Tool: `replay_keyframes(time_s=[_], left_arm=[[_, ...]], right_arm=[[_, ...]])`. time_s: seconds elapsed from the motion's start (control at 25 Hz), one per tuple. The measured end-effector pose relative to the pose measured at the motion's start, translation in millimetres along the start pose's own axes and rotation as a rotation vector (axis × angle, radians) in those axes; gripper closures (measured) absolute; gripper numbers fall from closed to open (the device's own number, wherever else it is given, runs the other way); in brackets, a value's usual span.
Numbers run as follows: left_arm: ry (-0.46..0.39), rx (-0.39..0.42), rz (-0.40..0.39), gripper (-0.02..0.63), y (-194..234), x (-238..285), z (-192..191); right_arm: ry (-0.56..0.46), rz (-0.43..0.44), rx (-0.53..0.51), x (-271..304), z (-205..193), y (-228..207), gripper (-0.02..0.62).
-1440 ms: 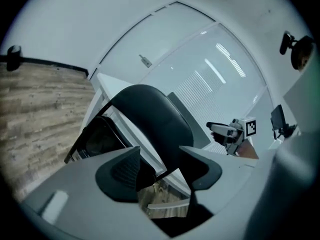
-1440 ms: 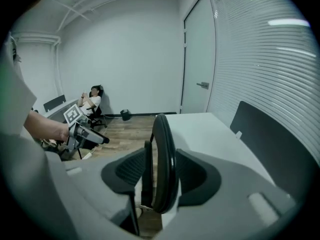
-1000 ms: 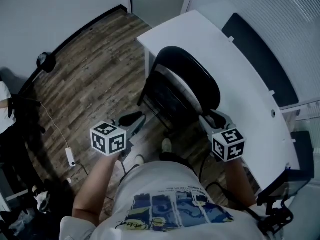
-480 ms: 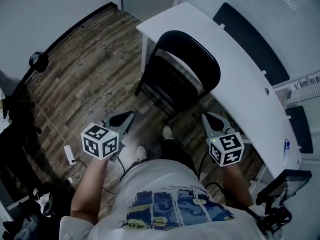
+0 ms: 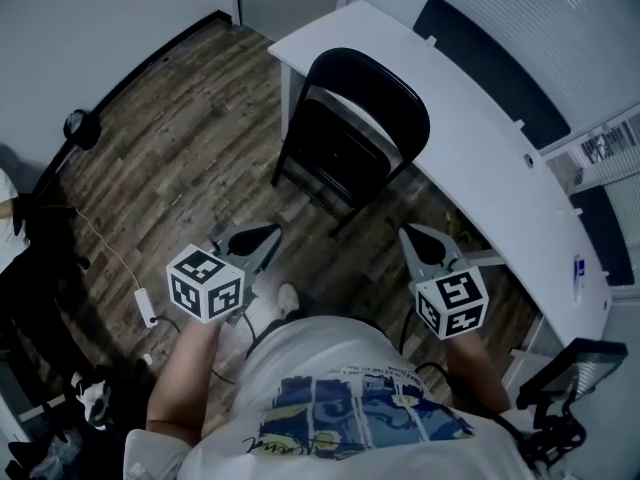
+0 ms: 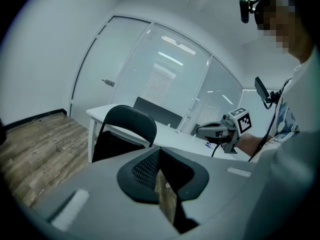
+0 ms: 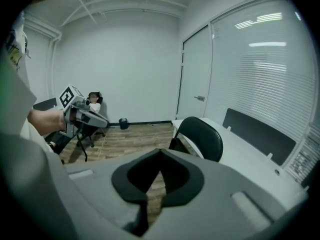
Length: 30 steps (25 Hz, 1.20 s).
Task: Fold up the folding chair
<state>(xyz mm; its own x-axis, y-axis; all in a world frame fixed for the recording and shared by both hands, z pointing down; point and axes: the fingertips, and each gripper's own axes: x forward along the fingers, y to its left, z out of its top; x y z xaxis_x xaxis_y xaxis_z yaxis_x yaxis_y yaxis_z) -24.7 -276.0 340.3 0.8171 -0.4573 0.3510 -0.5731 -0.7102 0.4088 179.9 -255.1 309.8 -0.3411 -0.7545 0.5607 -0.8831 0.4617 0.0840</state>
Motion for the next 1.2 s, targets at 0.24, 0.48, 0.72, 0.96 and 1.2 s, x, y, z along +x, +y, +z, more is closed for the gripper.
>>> replay_keyframes(time_s=[0.24, 0.48, 0.72, 0.96, 1.2], left_arm=[[-0.006, 0.049, 0.033, 0.606, -58.6, -4.4, -13.7], [-0.014, 0.071, 0.046, 0.604, -126.1, -18.7, -46.8], [-0.018, 0.043, 0.096, 0.606, -169.8, -36.4, -81.0], [0.028, 0.035, 0.099, 0.604, -192.0, -45.4, -100.8], [0.039, 0.093, 0.081, 0.604, -193.2, -32.2, -87.5]], right_arm=[[0.001, 0.018, -0.003, -61.3, -33.3, 11.5, 0.592], [-0.003, 0.030, 0.009, -123.4, -78.4, 28.9, 0.592], [0.003, 0.075, 0.035, -151.5, -127.0, 36.4, 0.592], [0.008, 0.108, 0.040, -163.5, -144.1, 44.2, 0.592], [-0.002, 0.092, 0.052, -163.7, -138.9, 39.9, 0.592]])
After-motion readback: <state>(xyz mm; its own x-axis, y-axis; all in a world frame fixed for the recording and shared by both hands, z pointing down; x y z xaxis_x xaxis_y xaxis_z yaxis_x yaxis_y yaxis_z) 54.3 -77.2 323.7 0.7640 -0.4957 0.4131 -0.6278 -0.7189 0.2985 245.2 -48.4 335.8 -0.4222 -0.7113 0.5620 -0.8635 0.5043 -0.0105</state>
